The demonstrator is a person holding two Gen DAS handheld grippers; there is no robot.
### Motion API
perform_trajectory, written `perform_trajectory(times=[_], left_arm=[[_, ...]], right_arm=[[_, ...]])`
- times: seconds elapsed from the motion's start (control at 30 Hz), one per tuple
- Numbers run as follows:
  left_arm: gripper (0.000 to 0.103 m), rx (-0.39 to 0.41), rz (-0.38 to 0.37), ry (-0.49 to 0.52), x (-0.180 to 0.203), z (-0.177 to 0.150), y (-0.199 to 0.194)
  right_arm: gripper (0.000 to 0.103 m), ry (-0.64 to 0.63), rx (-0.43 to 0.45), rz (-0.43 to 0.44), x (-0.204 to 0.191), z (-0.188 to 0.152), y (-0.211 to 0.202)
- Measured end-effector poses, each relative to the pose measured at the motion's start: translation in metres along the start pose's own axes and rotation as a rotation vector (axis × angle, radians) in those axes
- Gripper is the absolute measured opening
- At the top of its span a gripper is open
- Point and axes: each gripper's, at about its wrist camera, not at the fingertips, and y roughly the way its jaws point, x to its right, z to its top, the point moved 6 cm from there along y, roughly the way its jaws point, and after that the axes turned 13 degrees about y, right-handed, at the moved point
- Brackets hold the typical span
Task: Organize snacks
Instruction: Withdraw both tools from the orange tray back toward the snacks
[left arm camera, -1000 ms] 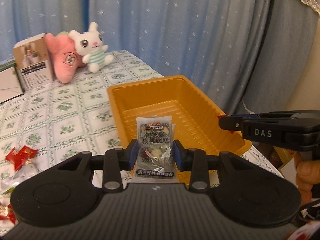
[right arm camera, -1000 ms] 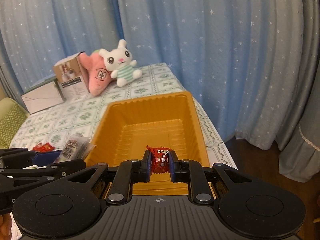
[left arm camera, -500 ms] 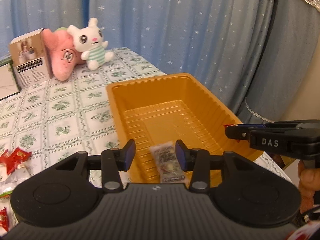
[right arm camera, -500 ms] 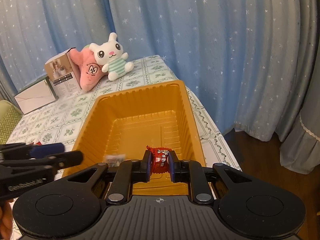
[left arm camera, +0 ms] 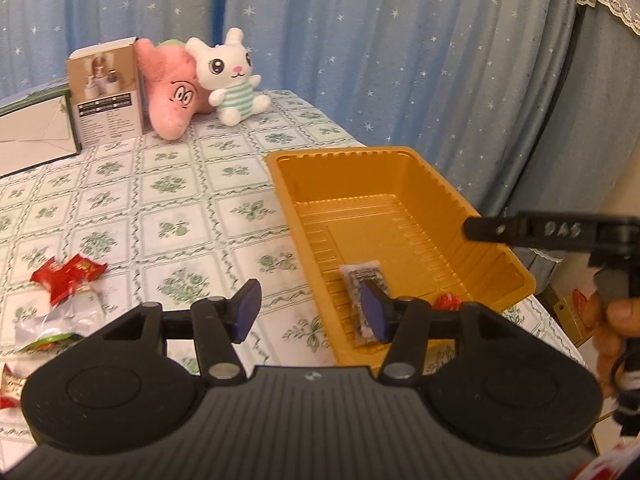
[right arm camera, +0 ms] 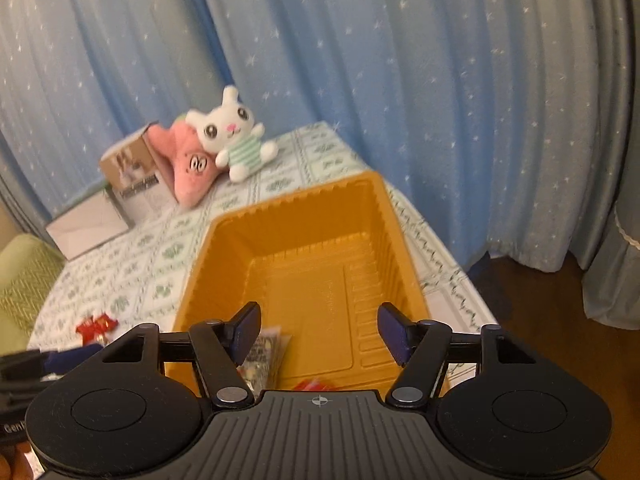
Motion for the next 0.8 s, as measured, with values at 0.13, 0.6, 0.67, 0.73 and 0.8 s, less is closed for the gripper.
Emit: perform_trajectory(times=[0.13, 0.6, 0.67, 0.73, 0.8], left_arm=[[0.057, 0.011, 0.021, -0.020, -0.008, -0.005, -0.018], [0.077, 0.046, 0.122, -0.077, -0.029, -0.048, -0.111], [0.081, 0.040, 0.140, -0.086, -0.034, -0.058, -0.122], [0.084, 0.031, 0.164, -0.096, -0.041, -0.069, -0.133], [0.086, 0.023, 0.183, -0.109, -0.048, -0.079, -0.141]], right_arm=[[0.065, 0.039, 0.014, 0.016, -0.004, 0.003, -0.020], [0.065, -0.013, 0.044, 0.124, -0.082, -0.039, -0.086], [0.065, -0.036, 0.037, 0.128, -0.092, -0.051, -0.089], [0.065, -0.048, 0.022, 0.134, -0.100, -0.064, -0.091], [0.065, -0.057, 0.005, 0.140, -0.107, -0.076, -0.090]])
